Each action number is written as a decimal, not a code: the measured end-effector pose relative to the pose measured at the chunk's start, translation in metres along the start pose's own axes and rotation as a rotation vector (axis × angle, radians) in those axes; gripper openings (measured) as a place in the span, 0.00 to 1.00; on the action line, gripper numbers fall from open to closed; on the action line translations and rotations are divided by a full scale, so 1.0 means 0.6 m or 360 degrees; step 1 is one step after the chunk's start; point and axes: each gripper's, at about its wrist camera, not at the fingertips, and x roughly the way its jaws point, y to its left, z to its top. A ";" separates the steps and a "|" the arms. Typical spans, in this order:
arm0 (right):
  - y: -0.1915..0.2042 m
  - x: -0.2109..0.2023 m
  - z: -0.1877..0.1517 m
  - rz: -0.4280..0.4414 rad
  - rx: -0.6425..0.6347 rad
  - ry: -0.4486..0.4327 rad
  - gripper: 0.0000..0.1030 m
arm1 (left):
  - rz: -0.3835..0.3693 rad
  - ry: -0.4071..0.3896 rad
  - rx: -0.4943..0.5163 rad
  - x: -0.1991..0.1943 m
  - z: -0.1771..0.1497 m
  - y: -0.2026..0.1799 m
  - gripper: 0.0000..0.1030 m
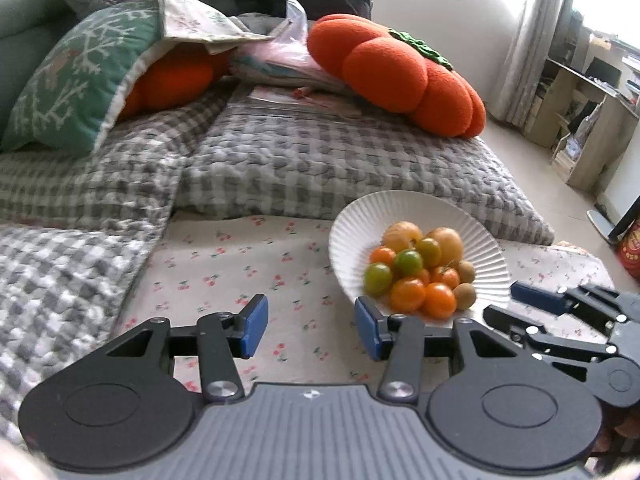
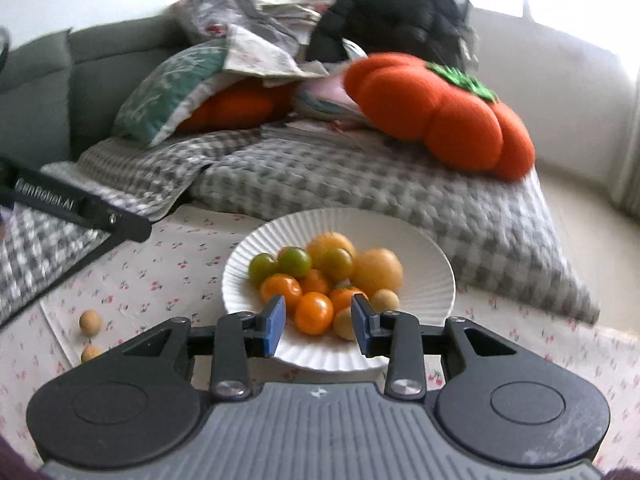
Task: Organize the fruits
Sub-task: 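Withdraw both open grippers toward the last brown fruits on the cloth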
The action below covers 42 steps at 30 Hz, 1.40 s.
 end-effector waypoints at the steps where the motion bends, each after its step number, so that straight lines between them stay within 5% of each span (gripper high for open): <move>1: 0.004 0.000 0.000 -0.0004 -0.0021 -0.0005 0.35 | 0.0008 -0.0006 0.0007 -0.003 -0.003 0.004 0.41; 22: 0.139 0.013 -0.030 0.0255 -0.0126 0.0159 0.38 | 0.0154 0.0064 0.0067 -0.030 -0.104 0.077 0.47; 42: 0.201 0.054 -0.052 0.0427 -0.0148 0.0263 0.43 | 0.0103 0.0182 -0.0090 0.003 -0.109 0.129 0.55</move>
